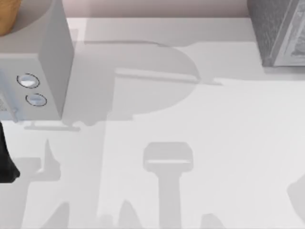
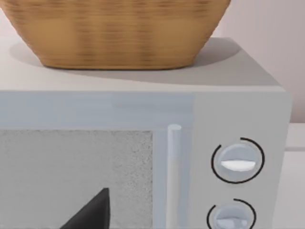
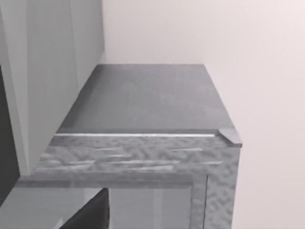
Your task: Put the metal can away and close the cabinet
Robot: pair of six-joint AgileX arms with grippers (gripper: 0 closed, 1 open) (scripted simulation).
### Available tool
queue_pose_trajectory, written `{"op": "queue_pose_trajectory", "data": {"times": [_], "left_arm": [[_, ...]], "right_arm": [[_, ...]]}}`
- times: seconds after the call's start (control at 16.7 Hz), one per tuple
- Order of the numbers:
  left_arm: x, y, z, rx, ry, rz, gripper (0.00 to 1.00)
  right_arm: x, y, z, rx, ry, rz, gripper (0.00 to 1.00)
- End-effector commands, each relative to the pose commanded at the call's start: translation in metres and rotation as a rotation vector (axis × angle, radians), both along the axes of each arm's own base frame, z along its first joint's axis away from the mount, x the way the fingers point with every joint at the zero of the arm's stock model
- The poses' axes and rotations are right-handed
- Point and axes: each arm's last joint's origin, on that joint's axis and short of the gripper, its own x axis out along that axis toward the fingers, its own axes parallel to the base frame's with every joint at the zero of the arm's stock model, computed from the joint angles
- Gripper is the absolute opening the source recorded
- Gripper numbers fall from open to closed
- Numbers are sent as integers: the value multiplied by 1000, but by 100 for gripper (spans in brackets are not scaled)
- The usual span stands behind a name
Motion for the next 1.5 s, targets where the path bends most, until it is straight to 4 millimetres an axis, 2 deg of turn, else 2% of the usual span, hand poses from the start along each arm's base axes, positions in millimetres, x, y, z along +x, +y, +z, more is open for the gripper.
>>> {"op": "queue_pose_trajectory", "data": {"times": [0.42,0.54,0.72,0.9,1.14,1.32,1.5], "left_arm": [[0,0,0,0,0,0,100],[0,0,0,0,0,0,100],[0,0,0,0,0,0,100],[0,0,0,0,0,0,100],[0,0,0,0,0,0,100],[0,0,0,0,0,0,100],[0,0,0,0,0,0,100]], "right_arm": [[1,2,1,-2,-2,-3,100],[10,10,3,-3,-7,-3,100],[33,34,5,-1,-16,-4,100],[60,71,7,7,-26,-6,100],[88,138,7,20,-34,-4,100],[95,192,7,25,-31,-2,100],[91,240,5,21,-20,-2,100]]}}
